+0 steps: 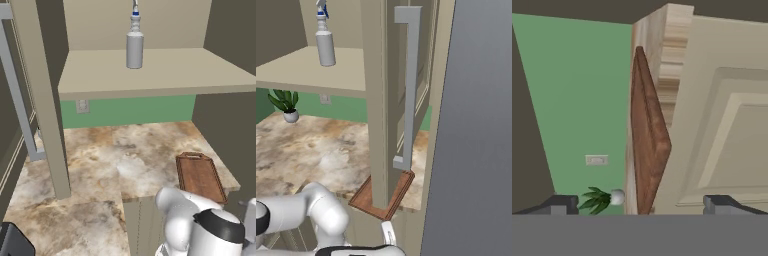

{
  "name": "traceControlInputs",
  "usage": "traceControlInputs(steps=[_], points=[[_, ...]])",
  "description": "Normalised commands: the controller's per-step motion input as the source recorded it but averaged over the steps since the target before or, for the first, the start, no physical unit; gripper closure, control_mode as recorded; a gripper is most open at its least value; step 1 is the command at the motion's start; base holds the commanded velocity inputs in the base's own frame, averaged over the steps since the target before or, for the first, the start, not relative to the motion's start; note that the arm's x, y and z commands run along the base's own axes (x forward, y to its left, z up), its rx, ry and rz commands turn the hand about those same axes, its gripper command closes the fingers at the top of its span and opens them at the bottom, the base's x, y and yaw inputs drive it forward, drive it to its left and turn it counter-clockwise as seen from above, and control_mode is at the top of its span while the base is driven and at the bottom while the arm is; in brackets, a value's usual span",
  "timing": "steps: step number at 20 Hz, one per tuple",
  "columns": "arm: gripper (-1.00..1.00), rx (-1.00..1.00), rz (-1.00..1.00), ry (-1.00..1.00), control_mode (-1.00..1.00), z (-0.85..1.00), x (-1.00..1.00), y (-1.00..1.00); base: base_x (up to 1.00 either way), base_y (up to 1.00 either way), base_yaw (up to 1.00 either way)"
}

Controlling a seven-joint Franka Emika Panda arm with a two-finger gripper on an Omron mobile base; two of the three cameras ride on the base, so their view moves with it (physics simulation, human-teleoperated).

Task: Move the cutting board and knife to the sink. Then move spray from the cabinet to the counter.

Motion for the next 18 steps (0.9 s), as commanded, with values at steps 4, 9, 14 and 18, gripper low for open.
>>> traceControlInputs(steps=[4, 9, 14, 18], points=[[-1.00, 0.00, 0.00, 0.00, -1.00, -0.17, 0.05, 0.00, 0.00, 0.00, 0.00], [-1.00, 0.00, 0.00, 0.00, -1.00, -0.09, 0.07, 0.00, 0.00, 0.00, 0.00], [-1.00, 0.00, -0.02, 0.00, -1.00, 0.00, 0.02, 0.00, 0.00, 0.00, 0.00], [-1.00, 0.00, -0.02, 0.00, -1.00, 0.00, 0.03, 0.00, 0.00, 0.00, 0.00]])
